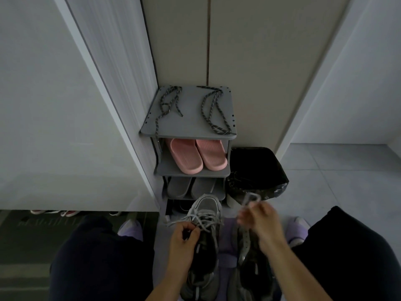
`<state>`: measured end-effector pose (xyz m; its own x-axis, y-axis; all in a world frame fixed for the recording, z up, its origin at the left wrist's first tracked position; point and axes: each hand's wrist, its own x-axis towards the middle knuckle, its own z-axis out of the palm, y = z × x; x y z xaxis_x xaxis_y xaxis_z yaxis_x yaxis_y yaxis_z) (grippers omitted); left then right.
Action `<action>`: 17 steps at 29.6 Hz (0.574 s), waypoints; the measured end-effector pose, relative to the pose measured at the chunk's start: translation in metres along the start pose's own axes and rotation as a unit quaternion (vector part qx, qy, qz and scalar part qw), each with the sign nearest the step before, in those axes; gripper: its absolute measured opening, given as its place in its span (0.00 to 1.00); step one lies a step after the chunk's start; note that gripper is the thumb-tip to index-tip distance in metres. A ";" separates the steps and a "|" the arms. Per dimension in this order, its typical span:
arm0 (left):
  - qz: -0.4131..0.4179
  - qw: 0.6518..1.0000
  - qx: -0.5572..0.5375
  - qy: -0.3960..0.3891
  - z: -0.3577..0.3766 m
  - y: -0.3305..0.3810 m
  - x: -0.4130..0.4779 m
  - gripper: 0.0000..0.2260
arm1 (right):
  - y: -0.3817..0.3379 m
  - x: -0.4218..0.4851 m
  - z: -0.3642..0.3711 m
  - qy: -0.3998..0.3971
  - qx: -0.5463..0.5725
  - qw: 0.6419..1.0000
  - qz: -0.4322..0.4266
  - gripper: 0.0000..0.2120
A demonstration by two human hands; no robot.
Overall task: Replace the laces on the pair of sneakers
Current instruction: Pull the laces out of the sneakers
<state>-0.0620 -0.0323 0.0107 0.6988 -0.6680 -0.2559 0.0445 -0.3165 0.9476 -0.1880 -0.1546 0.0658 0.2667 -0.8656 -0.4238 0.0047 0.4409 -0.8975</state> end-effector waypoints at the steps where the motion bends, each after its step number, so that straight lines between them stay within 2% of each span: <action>1: -0.008 1.000 0.002 -0.001 0.002 0.000 -0.001 0.07 | -0.011 0.003 -0.011 0.020 0.003 1.000 -0.014 0.08; 3: -0.014 1.000 -0.004 0.002 0.004 0.001 -0.001 0.07 | -0.027 0.000 -0.026 -0.032 -0.105 0.993 -0.035 0.08; 4: -0.013 1.000 -0.006 0.012 0.003 0.003 0.000 0.08 | -0.031 -0.008 -0.027 -0.101 -0.185 0.977 -0.033 0.08; 5: -0.002 1.000 -0.001 0.025 0.001 0.007 0.002 0.08 | -0.032 -0.018 -0.025 -0.184 -0.265 0.946 -0.026 0.07; 6: 0.034 0.998 0.026 0.040 -0.002 0.008 0.007 0.07 | -0.030 -0.029 -0.022 -0.270 -0.343 0.899 -0.008 0.07; 8: 0.136 0.980 0.137 0.036 -0.012 0.008 0.018 0.04 | -0.026 -0.047 -0.013 -0.401 -0.483 0.778 0.030 0.08; 9: 0.172 0.962 0.210 0.004 -0.016 0.006 0.025 0.11 | -0.022 -0.050 -0.009 -0.415 -0.546 0.727 0.026 0.11; 10: 0.201 0.944 0.260 -0.039 -0.019 0.003 0.031 0.17 | -0.017 -0.049 -0.006 -0.388 -0.606 0.695 -0.003 0.14; 11: 0.205 0.934 0.282 -0.078 -0.020 0.001 0.034 0.21 | -0.012 -0.045 -0.003 -0.316 -0.645 0.694 -0.049 0.15; 13: 0.202 0.923 0.303 -0.124 -0.023 0.005 0.037 0.25 | -0.005 -0.034 0.003 -0.173 -0.633 0.743 -0.129 0.11; 14: 0.204 0.917 0.317 -0.134 -0.023 0.007 0.038 0.24 | -0.001 -0.027 0.007 -0.135 -0.614 0.761 -0.159 0.09; 15: 0.206 0.912 0.328 -0.138 -0.024 0.011 0.038 0.22 | 0.005 -0.019 0.010 -0.128 -0.596 0.772 -0.180 0.10; 17: 0.189 0.914 0.326 -0.149 -0.025 0.015 0.036 0.16 | 0.017 -0.003 0.018 -0.166 -0.566 0.788 -0.176 0.16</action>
<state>-0.0185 -0.0444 0.0202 0.3473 -0.9354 -0.0668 -0.6629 -0.2953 0.6880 -0.1717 -0.1399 0.0538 0.6793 -0.6940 -0.2386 -0.6779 -0.4689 -0.5662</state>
